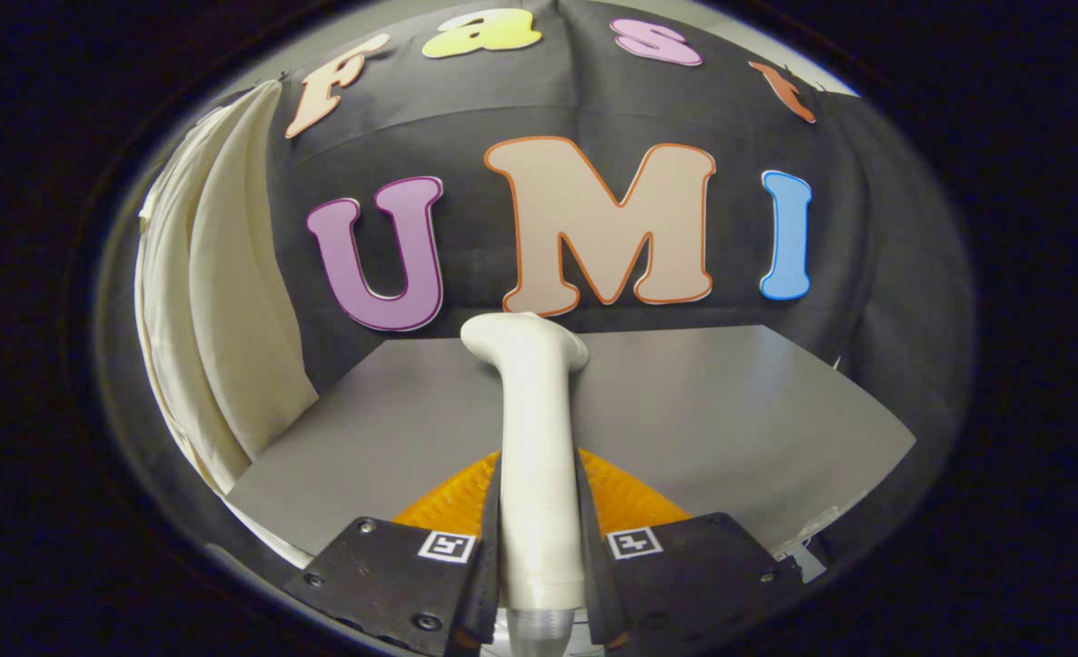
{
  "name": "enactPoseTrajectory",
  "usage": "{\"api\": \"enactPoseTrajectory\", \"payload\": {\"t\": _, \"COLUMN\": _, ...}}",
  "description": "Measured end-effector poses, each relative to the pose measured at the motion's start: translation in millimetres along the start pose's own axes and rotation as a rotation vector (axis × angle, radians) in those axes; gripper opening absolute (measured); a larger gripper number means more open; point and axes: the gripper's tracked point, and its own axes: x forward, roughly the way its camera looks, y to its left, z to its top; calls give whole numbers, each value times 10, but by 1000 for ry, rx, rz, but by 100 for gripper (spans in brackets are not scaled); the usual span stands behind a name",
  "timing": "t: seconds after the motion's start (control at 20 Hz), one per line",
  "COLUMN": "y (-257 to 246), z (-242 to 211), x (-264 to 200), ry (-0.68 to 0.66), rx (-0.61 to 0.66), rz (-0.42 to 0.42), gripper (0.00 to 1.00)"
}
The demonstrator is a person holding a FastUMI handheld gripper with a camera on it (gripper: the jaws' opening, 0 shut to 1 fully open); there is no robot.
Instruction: Iron the clothes twice with a garment steamer, once on the left side and once on the right side.
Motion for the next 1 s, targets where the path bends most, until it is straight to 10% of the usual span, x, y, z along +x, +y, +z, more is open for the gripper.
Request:
{"api": "enactPoseTrajectory", "payload": {"t": 0.65, "y": 451, "z": -152, "x": -1170, "ry": -73, "rx": 81, "rz": -18, "gripper": 35}}
{"api": "enactPoseTrajectory", "payload": {"t": 1.0, "y": 1614, "z": -88, "x": -2393, "ry": -169, "rx": 69, "rz": -32, "gripper": 35}}
